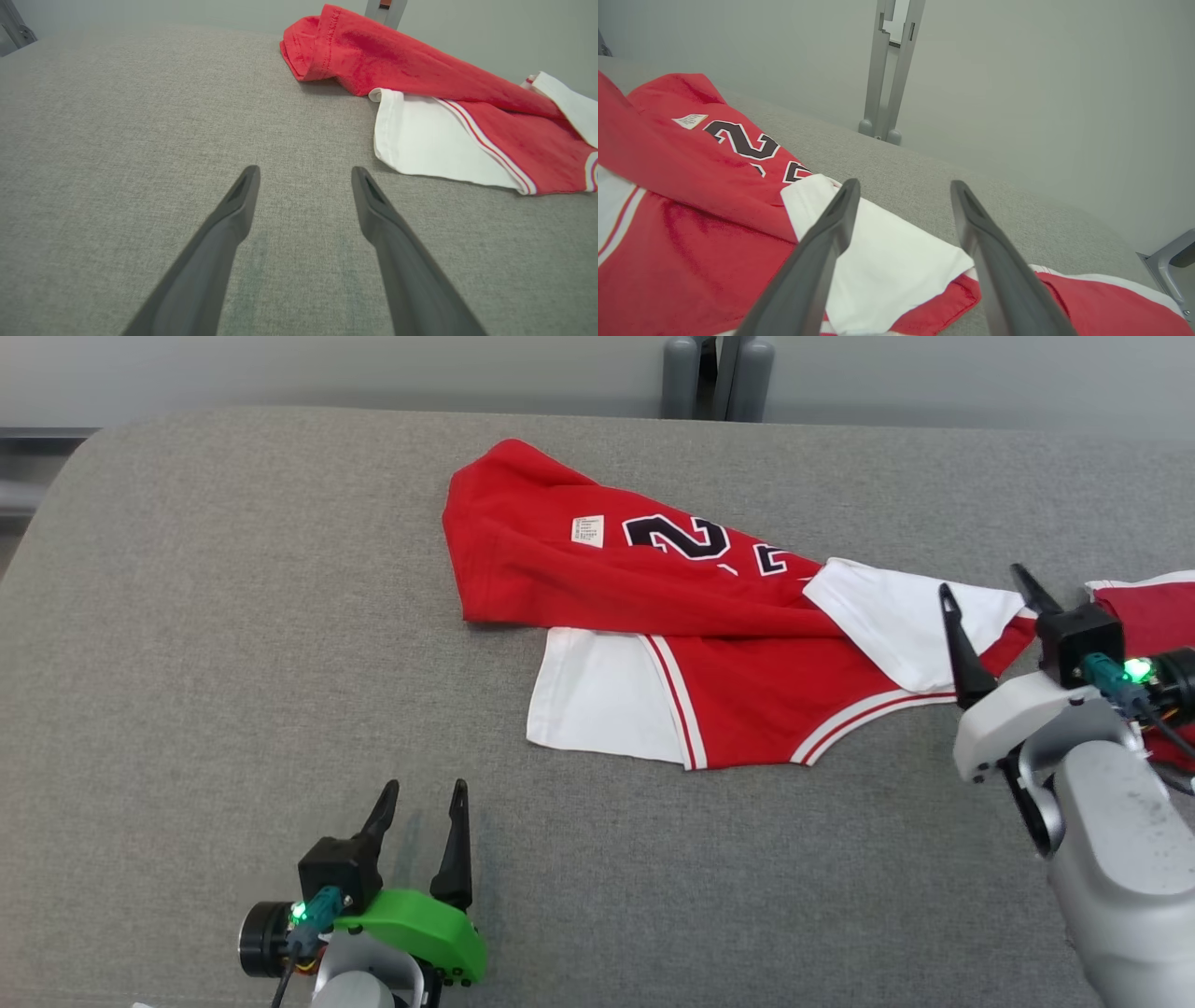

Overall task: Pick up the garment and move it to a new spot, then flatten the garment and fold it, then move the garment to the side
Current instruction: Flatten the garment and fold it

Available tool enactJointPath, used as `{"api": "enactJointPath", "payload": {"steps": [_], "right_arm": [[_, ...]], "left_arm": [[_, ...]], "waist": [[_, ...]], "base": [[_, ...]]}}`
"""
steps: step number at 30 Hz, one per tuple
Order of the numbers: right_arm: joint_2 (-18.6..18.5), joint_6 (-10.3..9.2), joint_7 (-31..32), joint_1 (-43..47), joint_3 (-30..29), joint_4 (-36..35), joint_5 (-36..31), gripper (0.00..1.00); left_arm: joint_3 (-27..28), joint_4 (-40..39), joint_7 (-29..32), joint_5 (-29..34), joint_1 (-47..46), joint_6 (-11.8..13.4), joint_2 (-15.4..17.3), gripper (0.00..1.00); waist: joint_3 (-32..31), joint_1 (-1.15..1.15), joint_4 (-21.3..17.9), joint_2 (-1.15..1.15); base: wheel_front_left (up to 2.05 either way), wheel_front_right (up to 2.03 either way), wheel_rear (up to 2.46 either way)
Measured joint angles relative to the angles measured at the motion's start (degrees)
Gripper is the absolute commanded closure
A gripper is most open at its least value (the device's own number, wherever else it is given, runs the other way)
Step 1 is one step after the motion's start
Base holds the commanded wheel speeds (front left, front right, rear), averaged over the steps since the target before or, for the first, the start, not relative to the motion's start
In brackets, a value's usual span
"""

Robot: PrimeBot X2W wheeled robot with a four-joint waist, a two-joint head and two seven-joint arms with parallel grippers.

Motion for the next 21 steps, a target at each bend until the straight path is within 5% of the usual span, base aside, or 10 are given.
{"api": "enactJointPath", "payload": {"steps": [6,21], "right_arm": [[4.1,0.00,0.0,5.3,2.3,-2.6,-2.4,0.00],[6.0,0.00,0.0,3.8,-4.8,4.6,-12.3,0.00]], "left_arm": [[0.3,-0.4,0.0,-0.2,-1.6,0.4,0.0,0.00],[-1.2,-1.4,0.0,-0.4,-4.5,0.5,0.0,0.00]], "waist": [[0.8,0.00,-1.4,0.00],[5.1,0.00,-0.8,0.00]], "base": [[0.00,0.00,0.00],[0.00,0.00,0.00]]}}
